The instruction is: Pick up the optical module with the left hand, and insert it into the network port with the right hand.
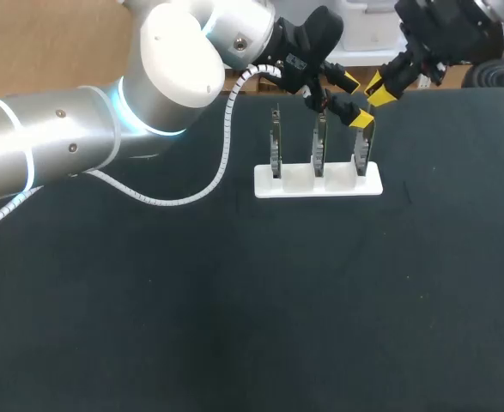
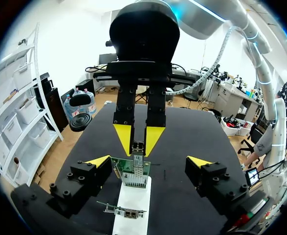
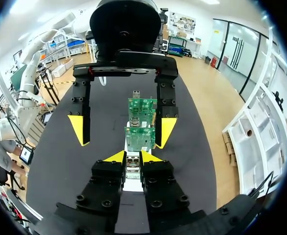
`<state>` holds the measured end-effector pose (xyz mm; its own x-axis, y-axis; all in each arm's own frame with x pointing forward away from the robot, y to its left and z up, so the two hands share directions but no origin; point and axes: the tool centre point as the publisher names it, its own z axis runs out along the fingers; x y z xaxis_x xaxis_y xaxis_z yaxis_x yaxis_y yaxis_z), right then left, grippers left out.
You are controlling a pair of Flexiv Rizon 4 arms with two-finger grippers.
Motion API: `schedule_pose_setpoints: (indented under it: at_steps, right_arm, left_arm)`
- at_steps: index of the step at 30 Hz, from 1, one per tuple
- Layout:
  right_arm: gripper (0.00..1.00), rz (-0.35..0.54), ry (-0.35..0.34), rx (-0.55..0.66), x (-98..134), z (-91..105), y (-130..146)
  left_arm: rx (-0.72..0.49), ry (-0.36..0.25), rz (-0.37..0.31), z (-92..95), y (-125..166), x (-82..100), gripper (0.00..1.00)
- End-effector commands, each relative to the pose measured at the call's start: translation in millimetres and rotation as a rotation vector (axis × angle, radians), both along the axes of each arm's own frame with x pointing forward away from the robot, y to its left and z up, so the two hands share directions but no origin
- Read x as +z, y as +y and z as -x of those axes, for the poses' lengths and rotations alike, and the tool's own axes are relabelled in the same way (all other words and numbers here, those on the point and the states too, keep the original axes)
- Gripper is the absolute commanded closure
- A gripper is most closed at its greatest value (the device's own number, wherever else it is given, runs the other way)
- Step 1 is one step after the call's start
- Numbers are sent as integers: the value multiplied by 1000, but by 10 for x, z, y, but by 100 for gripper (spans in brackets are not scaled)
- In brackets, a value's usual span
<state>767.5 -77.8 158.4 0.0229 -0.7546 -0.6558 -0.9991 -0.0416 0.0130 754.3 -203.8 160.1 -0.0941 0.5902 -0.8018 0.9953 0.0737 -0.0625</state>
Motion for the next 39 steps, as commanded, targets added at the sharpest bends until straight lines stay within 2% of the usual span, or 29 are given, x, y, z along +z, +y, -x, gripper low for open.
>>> schedule_pose_setpoints:
  at_steps: [1, 5, 6, 7, 14, 20, 26, 32, 39]
  right_arm:
    - [100, 1, -4, -5, -6, 12, 3]
    - [100, -2, -1, -4, -9, 17, 6]
    - [64, -2, 0, -3, -9, 19, 7]
    - [0, -5, 3, -2, -10, 20, 8]
    - [0, -18, -7, -9, 15, 42, 7]
    - [0, -72, -22, -51, 94, 54, -60]
    - [0, -197, -36, -96, 172, 95, -204]
    - [0, -320, -31, -76, 197, 154, -282]
    - [0, -364, -25, -48, 174, 190, -300]
  left_arm:
    - [2, -3, 3, 15, 9, -5, 0]
    - [2, -3, 3, 15, 9, -5, 0]
    - [2, -3, 3, 15, 9, -5, 0]
    - [2, -3, 3, 15, 9, -5, 0]
    - [2, -3, 3, 15, 9, -5, 0]
    - [2, -3, 3, 15, 9, -5, 0]
    - [2, -3, 3, 15, 9, -5, 0]
    - [2, -3, 3, 15, 9, -5, 0]
    - [2, -3, 3, 15, 9, -5, 0]
